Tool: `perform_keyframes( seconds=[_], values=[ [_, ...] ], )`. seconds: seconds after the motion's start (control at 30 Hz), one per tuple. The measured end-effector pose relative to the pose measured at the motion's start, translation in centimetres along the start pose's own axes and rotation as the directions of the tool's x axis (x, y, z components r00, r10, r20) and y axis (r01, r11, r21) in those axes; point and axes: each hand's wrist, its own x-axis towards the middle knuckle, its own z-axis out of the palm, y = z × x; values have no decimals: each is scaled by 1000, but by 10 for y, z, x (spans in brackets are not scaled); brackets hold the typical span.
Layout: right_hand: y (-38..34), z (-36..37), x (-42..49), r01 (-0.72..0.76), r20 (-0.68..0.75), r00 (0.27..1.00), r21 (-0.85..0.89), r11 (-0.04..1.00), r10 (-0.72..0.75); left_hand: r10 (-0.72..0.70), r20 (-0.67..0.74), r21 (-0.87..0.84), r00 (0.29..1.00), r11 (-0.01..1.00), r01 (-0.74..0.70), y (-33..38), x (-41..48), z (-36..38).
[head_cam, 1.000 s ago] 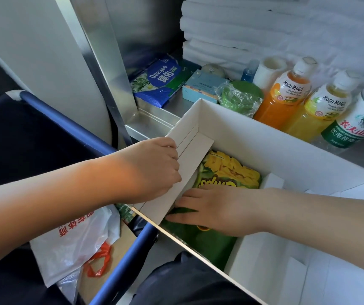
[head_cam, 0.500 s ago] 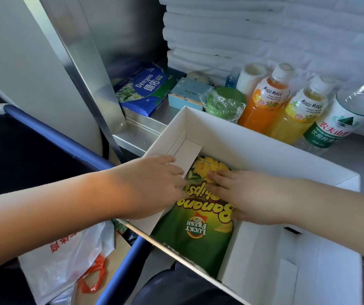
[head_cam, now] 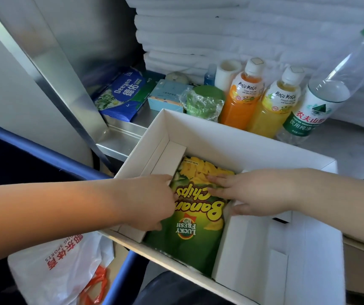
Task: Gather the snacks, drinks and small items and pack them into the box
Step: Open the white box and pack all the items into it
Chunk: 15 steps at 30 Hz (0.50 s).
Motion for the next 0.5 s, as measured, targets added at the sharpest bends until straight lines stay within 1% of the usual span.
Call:
perform_keyframes(
  seconds=[0.07,0.1,0.13,0.17,0.2,0.23,0.33,0.4,0.5],
  values=[
    [5,-2,-7,-35,-21,999,34,999,35,18,-135,-127,991,991,-35,-5,-1,-4],
    [8,0,-10,-52,-31,998,16,999,53,36,-212,-155,977,985,-70,-6,0,-5],
    [9,2,-12,-60,-39,997,-20,998,59,65,-276,-150,959,983,-110,-5,2,-6],
    [11,4,-13,-56,-41,998,-61,997,54,104,-310,-126,945,981,-149,-3,5,-7],
    [12,6,-12,-48,-38,998,-89,995,45,138,-305,-109,942,978,-178,0,8,-7],
    [13,6,-12,-44,-36,999,-102,994,40,157,-266,-107,951,976,-191,3,13,-7],
    [15,5,-11,-23,-69,998,-150,988,13,174,-110,-129,979,974,-187,9,22,-7],
    [12,6,-9,-29,-79,997,-185,982,15,175,-63,-114,983,977,-181,12,24,-7],
    [3,7,-4,-80,-34,997,-222,972,75,151,-26,-72,988,986,-153,18,27,-7]
  ],
)
